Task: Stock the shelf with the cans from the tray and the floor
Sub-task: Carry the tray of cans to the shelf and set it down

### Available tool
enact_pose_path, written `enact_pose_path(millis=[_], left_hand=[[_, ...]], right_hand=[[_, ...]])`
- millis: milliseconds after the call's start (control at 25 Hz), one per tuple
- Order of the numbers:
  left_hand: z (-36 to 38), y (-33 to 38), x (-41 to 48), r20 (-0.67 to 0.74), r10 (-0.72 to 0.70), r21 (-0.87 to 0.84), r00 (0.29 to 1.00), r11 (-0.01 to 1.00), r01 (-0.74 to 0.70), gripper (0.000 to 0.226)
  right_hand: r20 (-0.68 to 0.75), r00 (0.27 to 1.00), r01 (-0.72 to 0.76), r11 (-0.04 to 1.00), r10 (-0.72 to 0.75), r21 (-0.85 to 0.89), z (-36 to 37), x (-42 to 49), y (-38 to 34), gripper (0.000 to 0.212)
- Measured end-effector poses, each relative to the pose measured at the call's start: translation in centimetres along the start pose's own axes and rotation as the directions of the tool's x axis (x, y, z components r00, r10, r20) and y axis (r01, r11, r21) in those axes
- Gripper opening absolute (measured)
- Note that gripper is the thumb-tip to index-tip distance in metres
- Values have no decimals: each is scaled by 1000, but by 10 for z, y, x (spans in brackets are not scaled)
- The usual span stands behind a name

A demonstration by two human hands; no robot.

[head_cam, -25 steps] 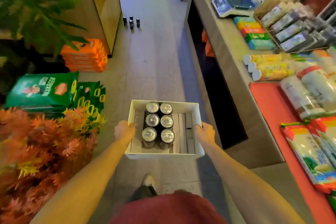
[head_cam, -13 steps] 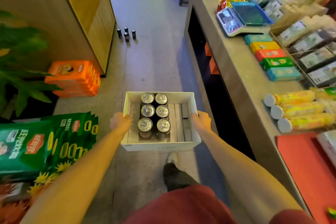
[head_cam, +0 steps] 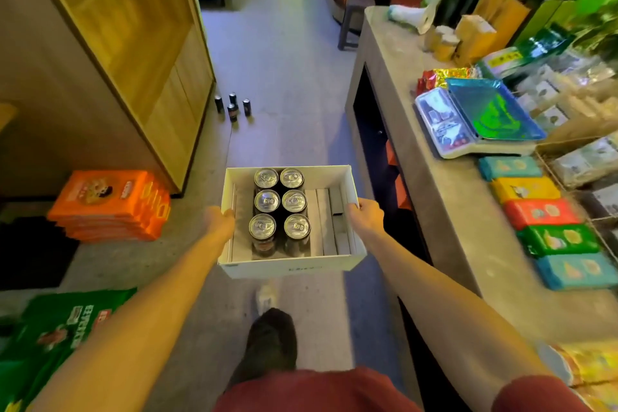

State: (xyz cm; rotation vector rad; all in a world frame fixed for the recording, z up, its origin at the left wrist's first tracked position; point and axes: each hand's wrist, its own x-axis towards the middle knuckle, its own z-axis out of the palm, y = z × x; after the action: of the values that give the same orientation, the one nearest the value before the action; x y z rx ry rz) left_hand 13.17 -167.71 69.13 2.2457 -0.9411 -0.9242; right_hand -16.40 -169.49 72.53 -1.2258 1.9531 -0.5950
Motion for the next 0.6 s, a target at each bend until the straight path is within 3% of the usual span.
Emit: enact_pose_path(millis=[320, 600], left_hand=[[27, 143, 215, 57, 53, -15, 997, 998, -53, 33], [26, 249, 352, 63, 49, -46, 997, 998, -46, 32]], right_hand=[[-56, 998, -37, 998, 40, 50, 31, 196, -122, 38], [-51, 998, -27, 999, 30, 44, 39, 338, -226, 38]])
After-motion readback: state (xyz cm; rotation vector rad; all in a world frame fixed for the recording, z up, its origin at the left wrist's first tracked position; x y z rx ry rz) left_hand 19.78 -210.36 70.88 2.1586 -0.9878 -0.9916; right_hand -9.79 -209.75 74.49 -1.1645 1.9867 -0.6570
